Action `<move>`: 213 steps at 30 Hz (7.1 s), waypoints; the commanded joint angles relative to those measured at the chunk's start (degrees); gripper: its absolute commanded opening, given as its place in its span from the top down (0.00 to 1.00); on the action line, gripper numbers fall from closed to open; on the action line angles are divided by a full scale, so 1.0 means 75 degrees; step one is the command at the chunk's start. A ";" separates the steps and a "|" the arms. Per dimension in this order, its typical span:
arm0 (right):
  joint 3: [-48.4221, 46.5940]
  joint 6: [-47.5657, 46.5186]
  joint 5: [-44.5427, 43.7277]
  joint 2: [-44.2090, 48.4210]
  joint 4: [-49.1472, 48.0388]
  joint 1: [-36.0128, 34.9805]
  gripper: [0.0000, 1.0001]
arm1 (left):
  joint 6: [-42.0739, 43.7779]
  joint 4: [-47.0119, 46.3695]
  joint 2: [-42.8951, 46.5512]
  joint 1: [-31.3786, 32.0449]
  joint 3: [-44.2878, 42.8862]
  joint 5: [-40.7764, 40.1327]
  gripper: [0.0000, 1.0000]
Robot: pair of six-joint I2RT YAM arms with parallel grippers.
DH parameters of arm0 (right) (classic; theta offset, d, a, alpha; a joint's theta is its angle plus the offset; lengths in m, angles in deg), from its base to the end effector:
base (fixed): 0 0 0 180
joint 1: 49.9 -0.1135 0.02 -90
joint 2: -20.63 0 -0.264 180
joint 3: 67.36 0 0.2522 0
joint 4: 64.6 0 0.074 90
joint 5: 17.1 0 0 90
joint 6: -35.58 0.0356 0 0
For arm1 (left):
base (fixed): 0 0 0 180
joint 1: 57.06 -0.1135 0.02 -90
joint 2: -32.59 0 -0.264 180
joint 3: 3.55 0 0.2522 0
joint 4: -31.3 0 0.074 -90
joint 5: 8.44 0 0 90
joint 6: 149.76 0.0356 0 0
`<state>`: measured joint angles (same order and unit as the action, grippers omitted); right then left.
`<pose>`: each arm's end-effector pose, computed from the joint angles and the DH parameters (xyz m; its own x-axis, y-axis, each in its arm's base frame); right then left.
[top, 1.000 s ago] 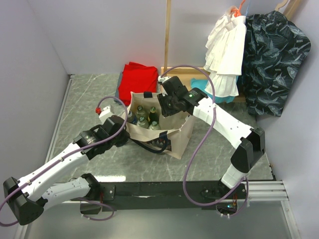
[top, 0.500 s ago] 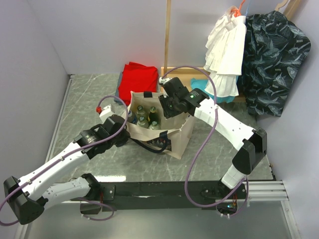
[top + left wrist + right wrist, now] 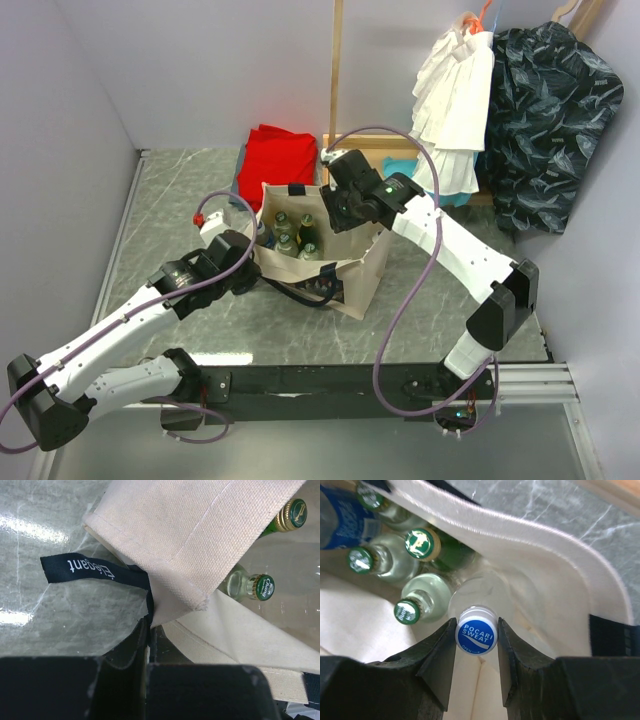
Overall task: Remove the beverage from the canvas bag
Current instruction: Take out the drink from the canvas bag, then place the drink at the center of the board.
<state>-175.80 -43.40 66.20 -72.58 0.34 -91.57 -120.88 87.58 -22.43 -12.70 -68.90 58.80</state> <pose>0.2633 0.2288 0.3599 -0.6747 -0.3464 -0.6517 -0.4839 0.8744 0.0363 0.1462 -0.1237 0.2983 -0.6443 -0.4993 -0.5793 -0.2315 0.8493 -0.4745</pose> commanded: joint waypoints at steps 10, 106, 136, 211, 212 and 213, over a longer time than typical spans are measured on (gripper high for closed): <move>-0.1427 0.0006 -0.0419 0.0697 -0.0367 -0.0092 1.00 | 0.0275 0.0460 0.0001 0.0050 -0.0023 -0.0012 0.98; -0.2507 -0.0439 -0.4896 0.3615 -0.0296 -0.0221 1.00 | 0.0685 0.0002 -0.0199 0.0050 -0.0246 0.0094 0.99; 0.1418 0.0780 -0.1885 0.4821 -0.1467 0.3363 1.00 | 0.0826 -0.0255 -0.0257 0.0050 -0.0234 0.0223 0.98; 0.4291 0.0463 -0.3243 0.2573 -0.6285 0.4091 1.00 | 0.0943 -0.0256 -0.0831 0.0050 -0.0503 0.0059 0.96; 0.4303 0.0475 -0.3197 0.2584 -0.6296 0.4091 1.00 | 0.0943 -0.0244 -0.0843 0.0062 -0.0492 0.0059 0.96; 0.4314 0.0475 -0.3185 0.2607 -0.6296 0.4103 1.00 | 0.0943 -0.0256 -0.0855 0.0050 -0.0492 0.0059 0.96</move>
<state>-139.01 -39.53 44.01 -54.37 -40.89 -61.10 -115.33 83.78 -28.01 -12.72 -71.48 57.82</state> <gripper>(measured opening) 0.416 0.050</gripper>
